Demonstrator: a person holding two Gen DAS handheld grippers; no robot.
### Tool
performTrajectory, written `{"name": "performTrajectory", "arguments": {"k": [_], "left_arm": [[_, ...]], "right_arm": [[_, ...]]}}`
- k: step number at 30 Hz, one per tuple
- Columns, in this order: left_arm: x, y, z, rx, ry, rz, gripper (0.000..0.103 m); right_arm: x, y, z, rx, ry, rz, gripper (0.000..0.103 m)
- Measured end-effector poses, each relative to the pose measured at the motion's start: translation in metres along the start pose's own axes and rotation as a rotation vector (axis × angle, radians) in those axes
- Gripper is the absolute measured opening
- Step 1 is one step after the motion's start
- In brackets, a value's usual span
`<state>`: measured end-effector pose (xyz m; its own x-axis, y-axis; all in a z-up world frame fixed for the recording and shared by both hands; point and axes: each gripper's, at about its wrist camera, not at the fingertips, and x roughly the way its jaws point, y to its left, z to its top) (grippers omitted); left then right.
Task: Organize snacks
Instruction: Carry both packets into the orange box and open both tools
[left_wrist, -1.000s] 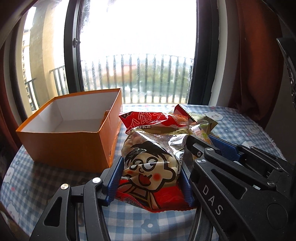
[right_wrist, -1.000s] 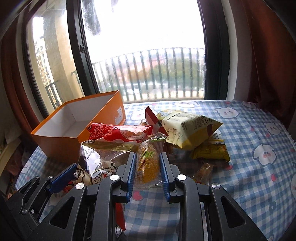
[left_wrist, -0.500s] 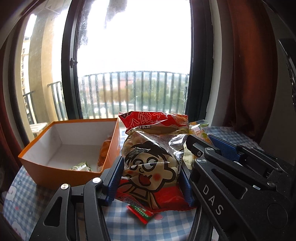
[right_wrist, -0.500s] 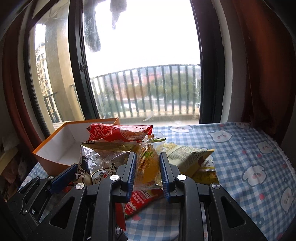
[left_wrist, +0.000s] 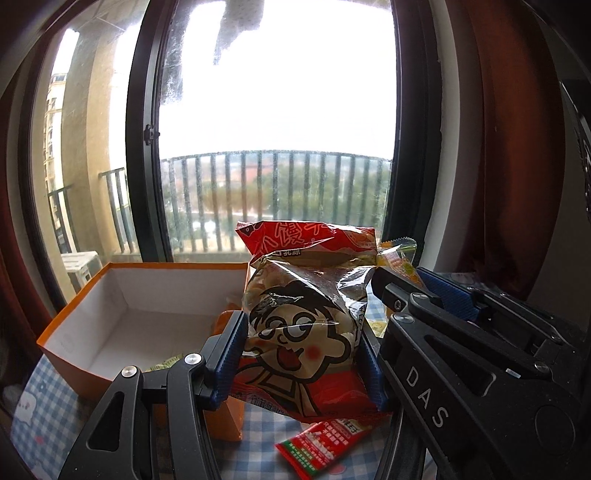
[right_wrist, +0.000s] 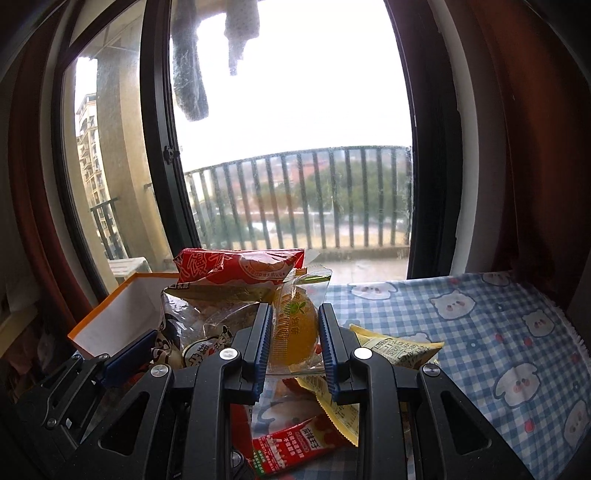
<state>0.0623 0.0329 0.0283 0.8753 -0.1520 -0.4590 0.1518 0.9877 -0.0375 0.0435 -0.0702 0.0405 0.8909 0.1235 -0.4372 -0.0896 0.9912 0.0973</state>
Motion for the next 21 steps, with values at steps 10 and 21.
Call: {"name": "performTrajectory", "arguments": {"k": [10,21], "left_arm": [[0.022,0.032,0.009,-0.024,0.009,0.058,0.058],[0.044,0.075,0.017,-0.079,0.022,0.110,0.058]], "right_arm": [[0.038,0.027,0.011,0.004,0.006,0.052,0.029],[0.079,0.067,0.025,-0.005,0.025,0.116,0.029]]}}
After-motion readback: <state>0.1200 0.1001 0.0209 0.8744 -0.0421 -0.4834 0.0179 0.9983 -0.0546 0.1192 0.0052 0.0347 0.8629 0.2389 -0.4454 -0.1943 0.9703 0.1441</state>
